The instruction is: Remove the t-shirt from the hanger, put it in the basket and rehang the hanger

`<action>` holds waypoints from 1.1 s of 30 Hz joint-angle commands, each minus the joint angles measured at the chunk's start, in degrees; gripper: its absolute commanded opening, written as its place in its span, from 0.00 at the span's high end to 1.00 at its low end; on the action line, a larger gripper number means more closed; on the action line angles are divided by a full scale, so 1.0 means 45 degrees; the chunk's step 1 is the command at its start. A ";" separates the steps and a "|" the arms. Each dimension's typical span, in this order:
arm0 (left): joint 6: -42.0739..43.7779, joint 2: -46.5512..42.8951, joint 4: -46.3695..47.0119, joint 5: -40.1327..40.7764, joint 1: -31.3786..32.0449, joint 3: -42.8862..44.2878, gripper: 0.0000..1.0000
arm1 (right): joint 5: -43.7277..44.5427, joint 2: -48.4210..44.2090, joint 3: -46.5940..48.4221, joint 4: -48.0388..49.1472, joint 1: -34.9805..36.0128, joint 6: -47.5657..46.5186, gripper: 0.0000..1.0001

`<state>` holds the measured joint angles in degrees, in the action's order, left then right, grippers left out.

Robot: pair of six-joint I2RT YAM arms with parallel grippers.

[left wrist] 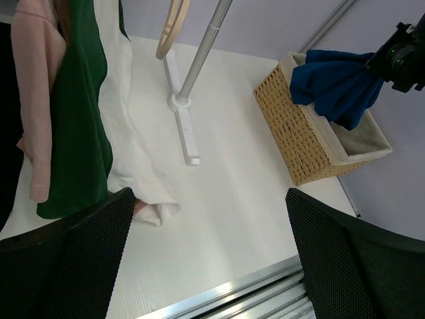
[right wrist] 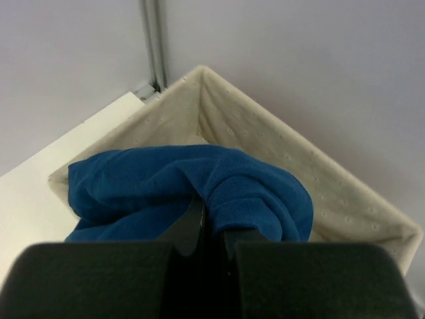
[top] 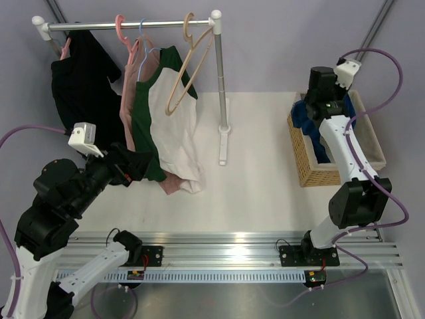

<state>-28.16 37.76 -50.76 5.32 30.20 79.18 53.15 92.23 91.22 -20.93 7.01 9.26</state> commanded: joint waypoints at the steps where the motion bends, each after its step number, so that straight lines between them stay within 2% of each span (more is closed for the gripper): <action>1: -0.0206 -0.0051 0.0089 0.0165 -0.0030 0.0432 0.01 | 0.0260 0.0070 0.0684 -0.2472 -0.0910 0.3793 1.00; 2: -0.0284 0.0007 0.0109 0.0146 -0.0011 0.0510 0.01 | 0.0260 0.0439 0.1189 -0.3619 -0.1299 0.4498 1.00; 9: -0.0616 0.0105 0.0343 -0.0108 -0.0030 0.0374 0.01 | 0.1353 0.1770 0.2813 -0.7626 -0.2258 0.6651 1.00; 10: -0.0694 0.0105 0.0362 -0.0186 -0.0030 0.0355 0.01 | 0.1857 0.1829 0.2931 -0.8060 -0.2318 0.7524 1.00; 15: -0.0871 0.0164 0.0441 -0.0362 -0.0030 0.0315 0.01 | 0.2545 0.2219 0.3476 -0.9776 -0.2474 0.8722 1.00; 19: -0.0948 0.0184 0.0460 -0.0440 -0.0030 0.0374 0.01 | 0.3267 0.2805 0.4804 -1.2745 -0.2767 1.2019 1.00; 25: -0.1027 0.0222 0.0460 -0.0480 -0.0030 0.0374 0.01 | 0.3659 0.3411 0.6154 -1.4976 -0.2807 1.3995 1.00; 26: -0.1007 0.0223 0.0460 -0.0499 -0.0030 0.0374 0.01 | 0.3620 0.3412 0.6193 -1.4804 -0.2807 1.3998 1.00; 28: -0.0968 0.0242 0.0499 -0.0499 -0.0030 0.0354 0.01 | 0.3174 0.3354 0.6000 -1.3695 -0.2807 1.2403 1.00; 31: -0.0949 0.0301 0.0558 -0.0518 -0.0030 0.0316 0.01 | 0.1808 0.2905 0.4597 -1.0378 -0.2807 0.9533 1.00; 32: -0.0929 0.0339 0.0597 -0.0538 -0.0030 0.0296 0.01 | 0.1262 0.2575 0.3567 -0.8435 -0.2807 0.8829 1.00; 33: -0.0948 0.0340 0.0674 -0.0577 -0.0011 0.0257 0.01 | -0.0116 0.2417 0.3035 -0.7372 -0.2807 0.7352 1.00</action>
<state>-31.81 38.26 -50.89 4.21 30.20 79.55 61.30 106.04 110.21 -68.16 -5.63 55.46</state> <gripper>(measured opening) 0.985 0.048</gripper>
